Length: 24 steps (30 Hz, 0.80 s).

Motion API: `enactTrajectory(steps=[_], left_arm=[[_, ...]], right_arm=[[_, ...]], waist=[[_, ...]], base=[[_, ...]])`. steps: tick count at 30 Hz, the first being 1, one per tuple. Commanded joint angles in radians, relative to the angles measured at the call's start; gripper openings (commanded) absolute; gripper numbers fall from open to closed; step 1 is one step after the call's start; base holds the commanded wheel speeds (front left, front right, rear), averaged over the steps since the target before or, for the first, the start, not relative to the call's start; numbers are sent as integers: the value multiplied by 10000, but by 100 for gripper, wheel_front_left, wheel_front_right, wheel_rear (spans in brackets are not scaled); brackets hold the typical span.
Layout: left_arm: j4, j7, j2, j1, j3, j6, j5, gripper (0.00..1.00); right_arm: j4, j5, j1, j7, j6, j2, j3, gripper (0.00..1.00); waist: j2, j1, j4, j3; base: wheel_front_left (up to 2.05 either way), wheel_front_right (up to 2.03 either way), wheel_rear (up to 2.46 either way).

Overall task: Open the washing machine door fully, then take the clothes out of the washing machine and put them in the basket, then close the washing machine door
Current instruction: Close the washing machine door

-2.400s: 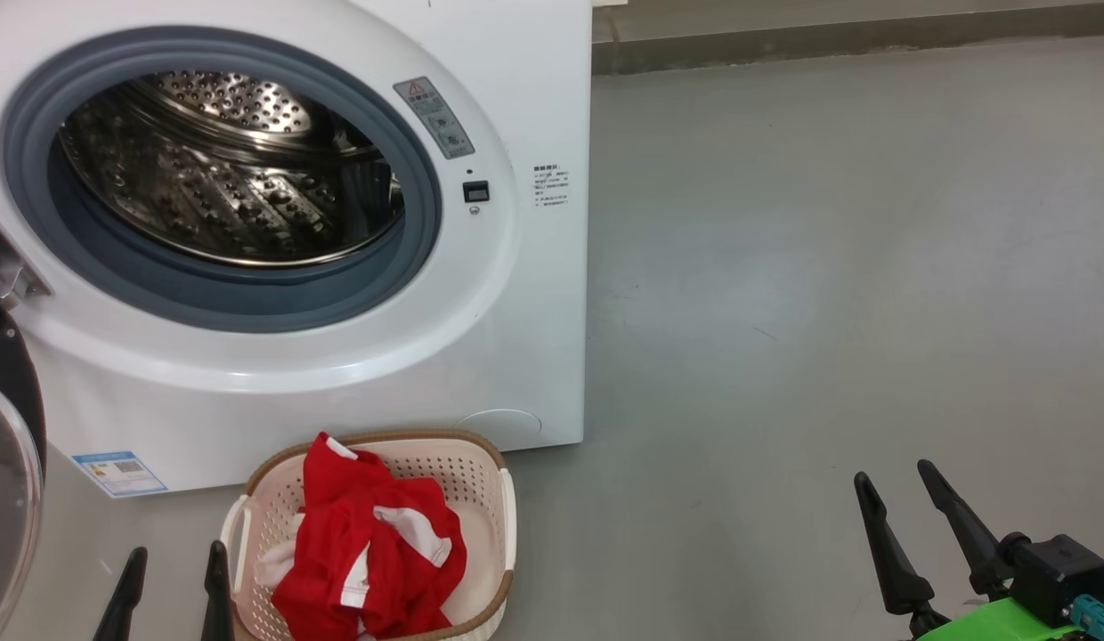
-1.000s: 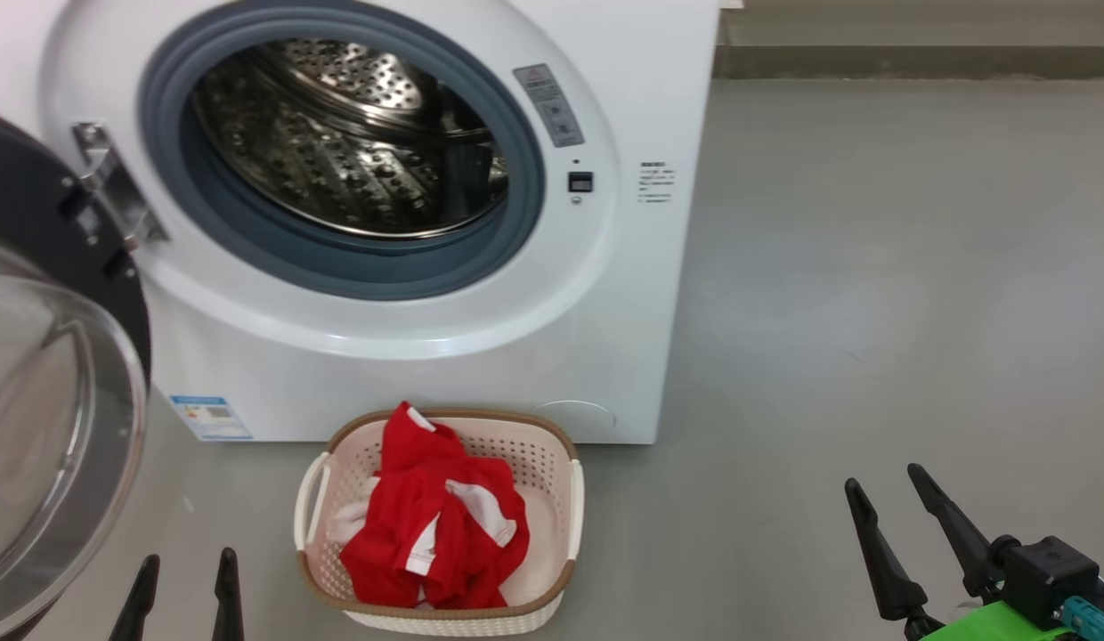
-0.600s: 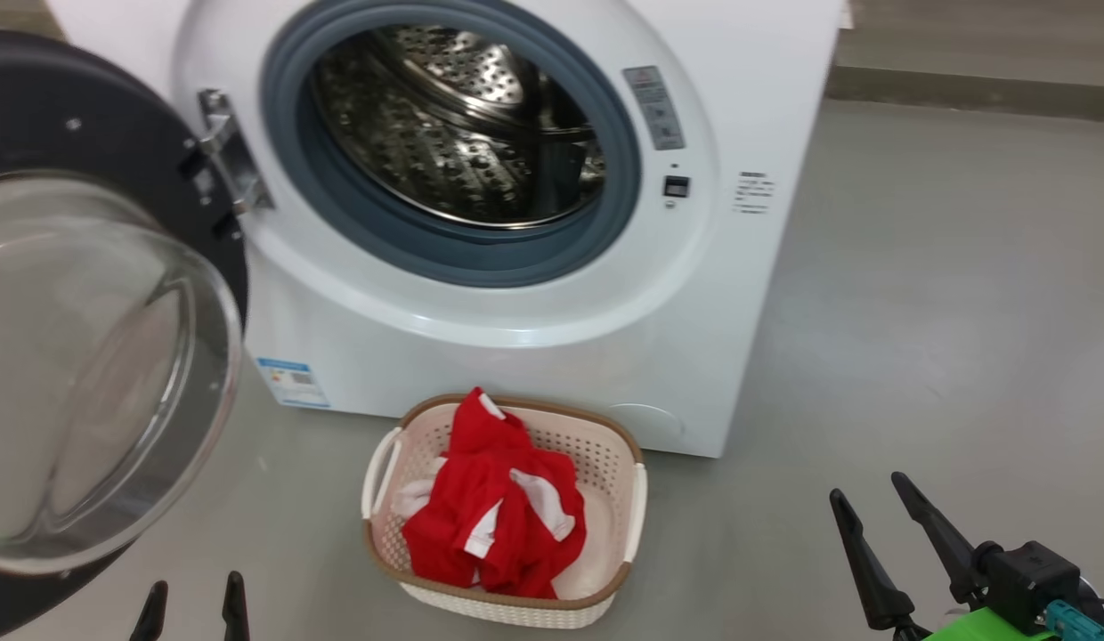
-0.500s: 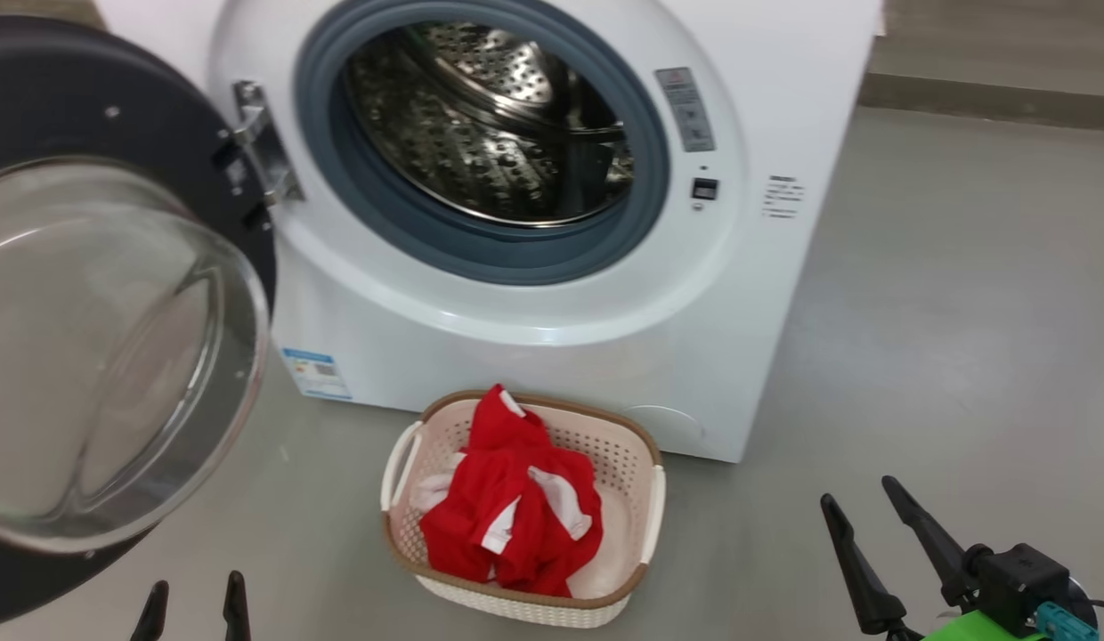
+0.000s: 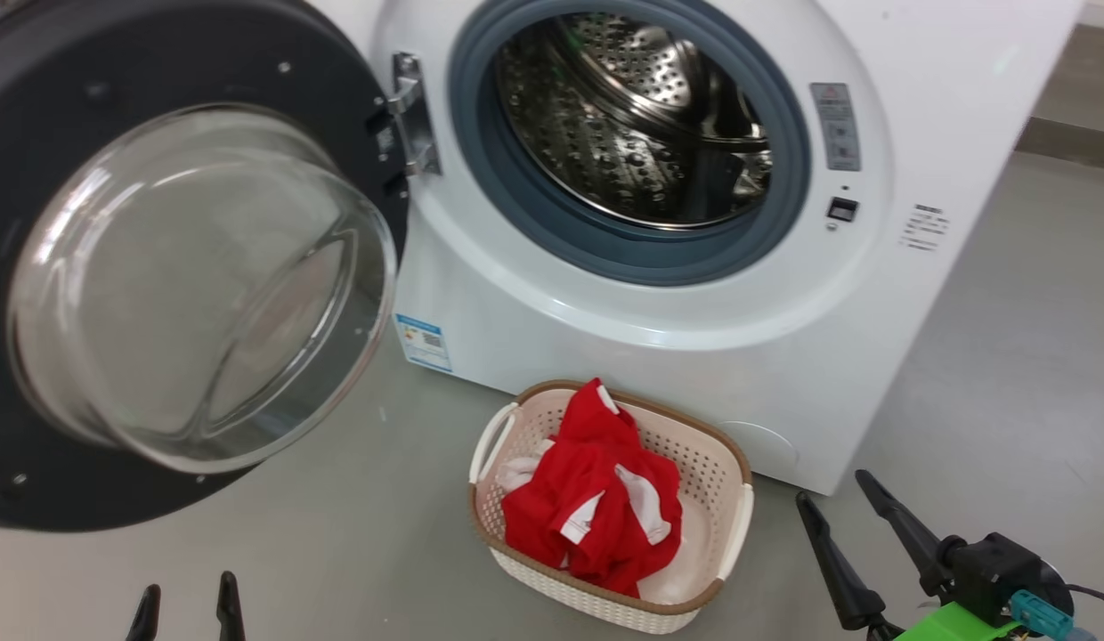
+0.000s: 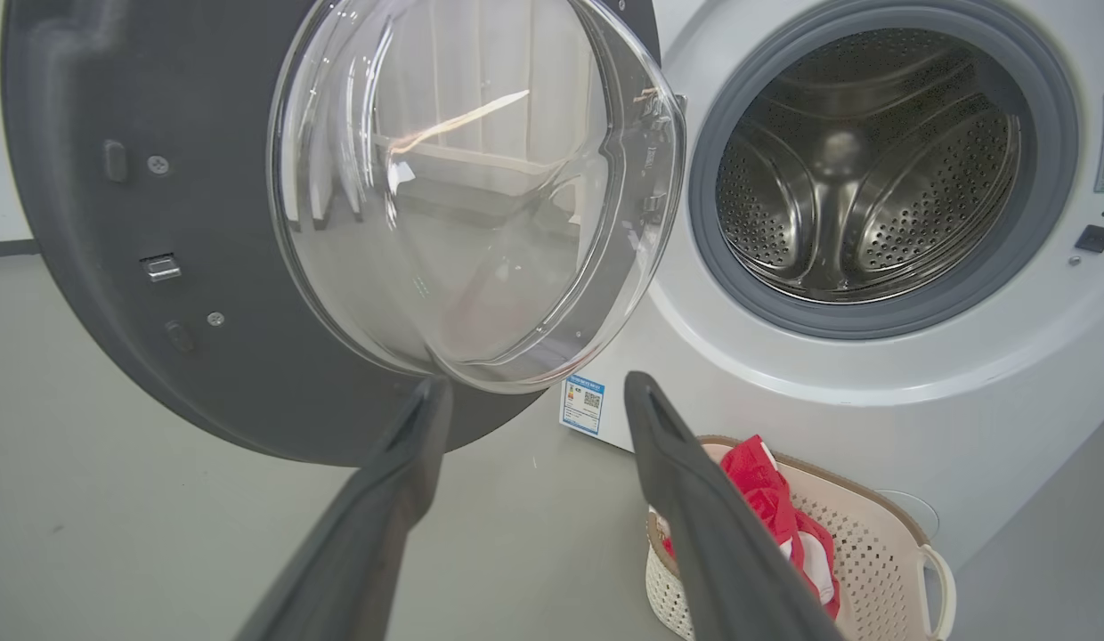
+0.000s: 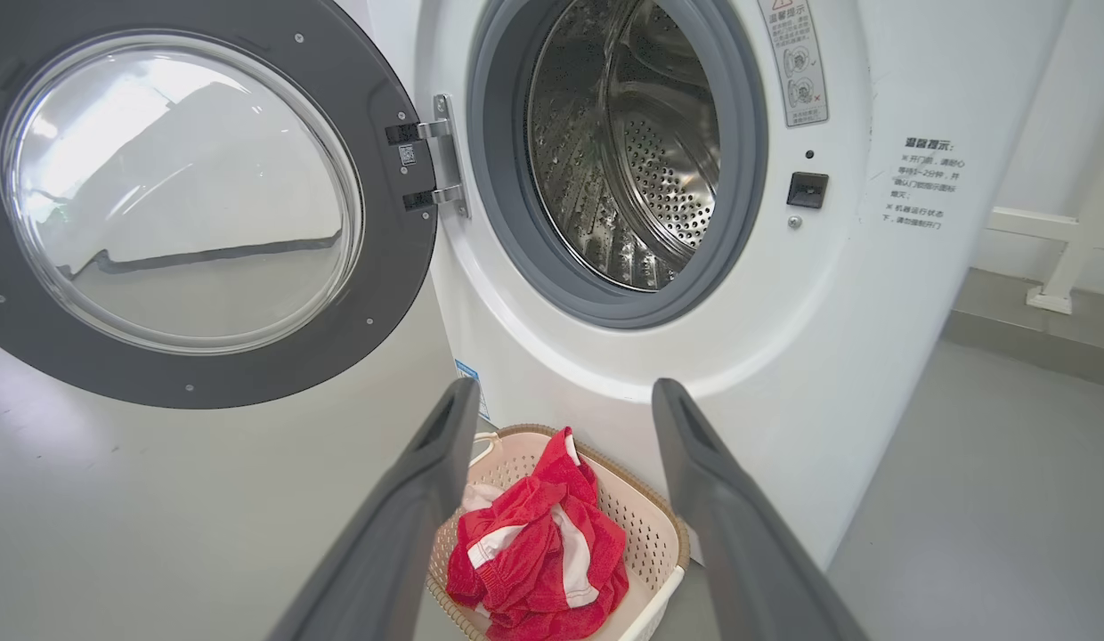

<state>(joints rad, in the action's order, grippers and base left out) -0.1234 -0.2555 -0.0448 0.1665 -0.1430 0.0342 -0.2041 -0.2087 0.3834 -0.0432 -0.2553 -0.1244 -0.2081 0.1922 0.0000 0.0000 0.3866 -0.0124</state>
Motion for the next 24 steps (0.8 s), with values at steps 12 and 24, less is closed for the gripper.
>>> enactTrajectory(steps=[12, 24], left_arm=[[485, -63, -55, 91, -313, -432, -289, 100], [853, -63, -55, 320, -255, -798, -585, 100]], right_arm=[[12, 201, 916, -65, -63, -312, 917, 100], [-226, 359, 1519, -65, -63, -401, 1398, 100]], waist=[[0, 0, 1220, 54], [0, 0, 1313, 204]], base=[[0, 0, 0], [0, 0, 0]])
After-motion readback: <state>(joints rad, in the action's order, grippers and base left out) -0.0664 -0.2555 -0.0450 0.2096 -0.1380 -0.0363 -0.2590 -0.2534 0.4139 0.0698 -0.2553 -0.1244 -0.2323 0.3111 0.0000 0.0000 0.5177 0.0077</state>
